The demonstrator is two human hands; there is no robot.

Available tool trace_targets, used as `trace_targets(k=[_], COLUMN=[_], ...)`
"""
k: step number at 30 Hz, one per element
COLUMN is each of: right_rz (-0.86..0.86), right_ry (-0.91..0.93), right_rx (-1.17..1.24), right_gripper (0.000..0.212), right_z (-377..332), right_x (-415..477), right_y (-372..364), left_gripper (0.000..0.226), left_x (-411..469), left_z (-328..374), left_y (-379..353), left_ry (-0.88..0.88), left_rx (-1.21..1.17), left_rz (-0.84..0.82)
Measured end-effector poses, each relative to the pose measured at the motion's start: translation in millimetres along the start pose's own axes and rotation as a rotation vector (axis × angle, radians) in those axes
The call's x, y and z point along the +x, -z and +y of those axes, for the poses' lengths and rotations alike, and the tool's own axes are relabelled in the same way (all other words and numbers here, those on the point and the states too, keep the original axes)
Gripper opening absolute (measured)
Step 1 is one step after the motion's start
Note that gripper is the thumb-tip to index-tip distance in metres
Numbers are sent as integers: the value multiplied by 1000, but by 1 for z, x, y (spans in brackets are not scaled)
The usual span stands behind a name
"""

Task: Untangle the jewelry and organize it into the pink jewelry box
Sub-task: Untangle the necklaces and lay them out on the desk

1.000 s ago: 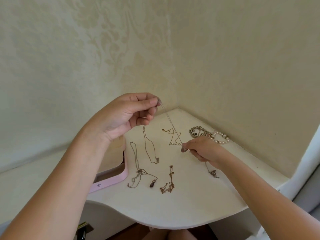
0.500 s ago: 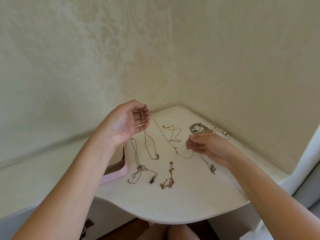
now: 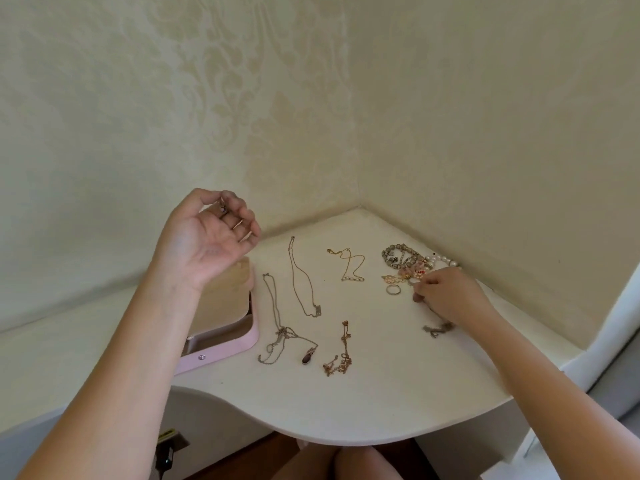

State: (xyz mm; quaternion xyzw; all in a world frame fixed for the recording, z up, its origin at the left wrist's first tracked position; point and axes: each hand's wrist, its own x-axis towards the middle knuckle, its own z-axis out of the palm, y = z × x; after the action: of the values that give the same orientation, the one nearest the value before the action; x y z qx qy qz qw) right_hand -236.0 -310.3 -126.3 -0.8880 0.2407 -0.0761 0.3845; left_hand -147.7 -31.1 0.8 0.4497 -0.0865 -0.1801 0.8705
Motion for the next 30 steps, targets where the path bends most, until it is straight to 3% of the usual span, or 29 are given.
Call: trace_targets(k=[2,7,11,13,14,16,19,22,24,27,30], right_rz=[-13,-159,-313,-265,-213,-222,-742,-1031,-1010,-883,-730], right_ry=[24,96,112,142,191,325,517,520,430,290,193], right_rx=[-81,-233,-445,-635,-618,-264,428,717,793,809,649], right_gripper=[29,30,33,46,52,64,74,46,25,22,22], right_z=[-2,-17,-33,-41,-47,-63,-95,-107,-105,-91,-80], right_x=[0,1,-3,-2,-3,-3,-13,-14,-5,25,67], right_y=[3,17,31,35,37,36,21,6,5,13,23], left_gripper=[5,25,10,8,7,7,8,7,5,6,8], left_x=[1,-4,-9,-10,-10,-11,-13,-10,-4,8,21], left_z=[1,10,20,18,16,11,2,0,4,8,-1], left_y=[0,-10,-21,-31,-36,-48,-61,-60,-49,-24,-2], left_ry=[21,65,-26,-93,-123,-165,-193,-250,-309,-323,-248], left_rx=[212,630,906,1092,1171,1294,1419,1428,1403,1411,1463], left_rz=[13,-9,-109,-172,-206,-285,-394,-368,-268,-116,-28])
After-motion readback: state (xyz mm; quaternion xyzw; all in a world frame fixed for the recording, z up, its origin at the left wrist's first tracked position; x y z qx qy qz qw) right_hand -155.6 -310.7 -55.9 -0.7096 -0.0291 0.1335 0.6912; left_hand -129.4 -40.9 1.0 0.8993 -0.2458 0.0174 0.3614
